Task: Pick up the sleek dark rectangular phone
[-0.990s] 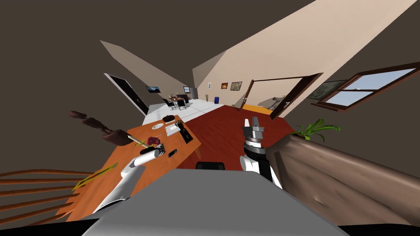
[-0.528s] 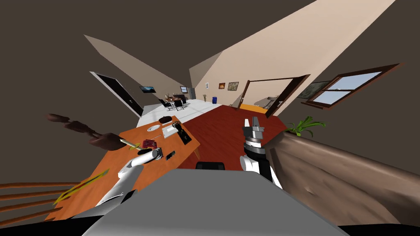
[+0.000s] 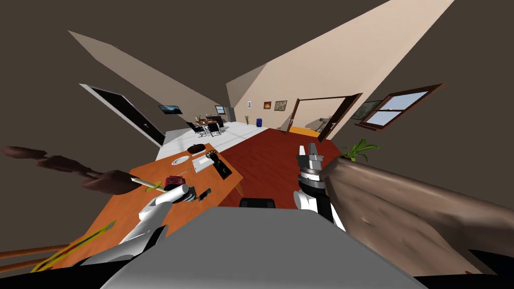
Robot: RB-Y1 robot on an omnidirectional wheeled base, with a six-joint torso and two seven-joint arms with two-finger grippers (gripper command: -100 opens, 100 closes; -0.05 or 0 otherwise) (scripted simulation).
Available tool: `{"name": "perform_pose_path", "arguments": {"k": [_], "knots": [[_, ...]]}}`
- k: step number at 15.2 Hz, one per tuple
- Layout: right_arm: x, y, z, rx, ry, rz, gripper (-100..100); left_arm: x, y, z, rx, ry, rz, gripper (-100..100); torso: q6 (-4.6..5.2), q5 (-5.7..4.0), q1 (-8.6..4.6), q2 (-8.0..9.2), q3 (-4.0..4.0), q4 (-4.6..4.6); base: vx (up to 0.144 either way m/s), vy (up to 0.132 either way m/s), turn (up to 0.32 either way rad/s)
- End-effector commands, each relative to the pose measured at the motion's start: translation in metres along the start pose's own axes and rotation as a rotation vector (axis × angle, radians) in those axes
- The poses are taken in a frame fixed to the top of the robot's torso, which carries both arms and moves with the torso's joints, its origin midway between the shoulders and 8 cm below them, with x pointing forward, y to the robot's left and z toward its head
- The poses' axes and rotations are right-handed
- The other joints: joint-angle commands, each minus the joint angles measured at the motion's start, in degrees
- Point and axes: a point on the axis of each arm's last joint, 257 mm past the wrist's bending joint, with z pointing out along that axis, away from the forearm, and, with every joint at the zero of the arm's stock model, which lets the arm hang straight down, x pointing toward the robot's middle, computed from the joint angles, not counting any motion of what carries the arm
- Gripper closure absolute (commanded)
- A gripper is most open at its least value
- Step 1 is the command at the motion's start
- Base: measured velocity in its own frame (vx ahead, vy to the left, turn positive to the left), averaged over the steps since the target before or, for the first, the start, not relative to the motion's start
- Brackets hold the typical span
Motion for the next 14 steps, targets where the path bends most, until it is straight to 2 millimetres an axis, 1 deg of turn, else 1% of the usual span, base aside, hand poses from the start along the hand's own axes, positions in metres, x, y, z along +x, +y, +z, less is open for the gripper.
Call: {"name": "perform_pose_path", "arguments": {"k": [1,2,5,8,9,10,12,13,14], "knots": [[0.0,0.0,0.0,0.0,0.0,0.0,0,-0.01,0.013,0.001,-0.065,-0.01,-0.036,-100,0.0,0.0,0.0,0.0,0.0,0.0,0.004,0.004,-0.109],[0.0,0.0,0.0,0.0,0.0,0.0,0,-0.011,0.016,0.001,-0.073,-0.013,-0.038,-100,0.02,-0.01,0.0,0.0,0.0,0.0,0.004,0.005,-0.117],[0.0,0.0,0.0,0.0,0.0,0.0,0,-0.023,0.035,0.001,-0.162,-0.024,-0.095,-100,0.02,-0.01,-0.01,-0.01,0.0,0.0,0.005,0.007,-0.139],[0.0,0.0,0.0,0.0,0.0,0.0,0,-0.027,0.048,0.0,-0.216,-0.028,-0.121,-100,0.01,-0.01,0.0,-0.01,0.0,0.0,0.006,0.008,-0.094],[0.0,0.0,0.0,0.0,0.0,0.0,0,-0.03,0.058,-0.002,-0.256,-0.03,-0.145,-100,0.01,-0.01,0.0,-0.01,-0.01,0.0,0.007,0.008,-0.119],[0.0,0.0,0.0,0.0,0.0,0.0,0,-0.03,0.058,-0.002,-0.256,-0.03,-0.145,-100,0.02,0.0,0.0,-0.01,-0.01,0.0,0.007,0.009,-0.085],[0.0,0.0,0.0,0.0,0.0,0.0,0,-0.033,0.074,-0.005,-0.322,-0.031,-0.183,-100,0.01,-0.01,0.0,-0.01,-0.01,0.0,0.008,0.008,-0.093],[0.0,0.0,0.0,0.0,0.0,0.0,0,-0.033,0.074,-0.005,-0.323,-0.031,-0.183,-100,0.02,0.0,0.0,-0.02,-0.01,0.0,0.009,0.009,-0.081],[0.0,0.0,0.0,0.0,0.0,0.0,0,-0.034,0.081,-0.006,-0.348,-0.031,-0.197,-100,0.01,0.0,0.0,-0.03,-0.01,0.0,0.007,0.009,-0.075]]}}
